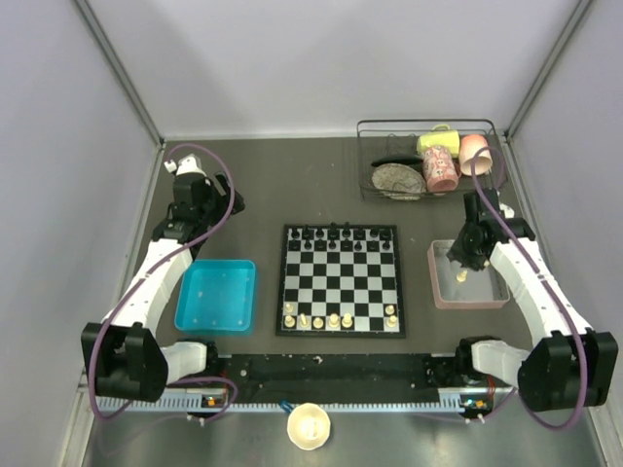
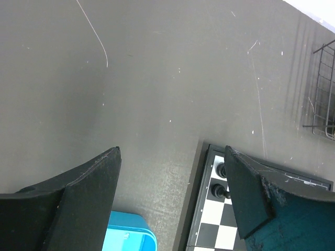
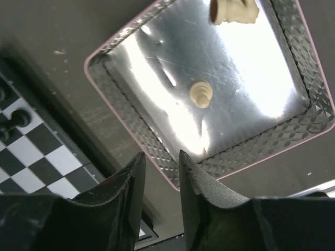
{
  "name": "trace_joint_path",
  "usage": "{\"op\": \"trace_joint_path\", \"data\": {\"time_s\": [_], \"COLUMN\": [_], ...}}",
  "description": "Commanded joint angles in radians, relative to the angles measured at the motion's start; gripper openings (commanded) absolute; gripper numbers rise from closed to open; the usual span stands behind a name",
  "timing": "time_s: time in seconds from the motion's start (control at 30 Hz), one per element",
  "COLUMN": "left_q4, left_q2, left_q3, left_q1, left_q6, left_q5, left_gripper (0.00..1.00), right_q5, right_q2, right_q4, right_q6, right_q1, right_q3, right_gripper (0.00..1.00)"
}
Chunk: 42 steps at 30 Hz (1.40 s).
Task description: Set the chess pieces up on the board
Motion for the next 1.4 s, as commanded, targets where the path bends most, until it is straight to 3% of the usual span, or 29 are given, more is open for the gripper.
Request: {"op": "trace_joint_path", "data": {"time_s": [0.0, 0.13, 0.63, 1.37], "left_q4": [0.030, 0.030, 0.041, 0.043], "left_q2": [0.013, 0.011, 0.017, 0.014], "left_q3": [0.018, 0.016, 0.010, 0.010], "left_q1": [0.005, 0.005, 0.005, 0.005], "left_q6": [0.012, 0.019, 0.020, 0.025], "left_q5": [0.024, 0.027, 0.040, 0.034], "left_gripper": [0.84, 0.84, 0.84, 0.84], "right_q5": [-0.031, -0.071, -0.057, -0.089], "right_q2": [-0.026, -0.006, 0.061, 0.141], "right_q4": [0.065, 0.119, 0.143, 0.251], "right_q6": [-0.018, -0.022, -0.045, -0.060], "right_q1": [-0.072, -0.164, -0.215, -0.252], "right_q3": [-0.052, -0.080, -0.103, -0.173], "right_gripper": [0.32, 0.32, 0.40, 0.36]}}
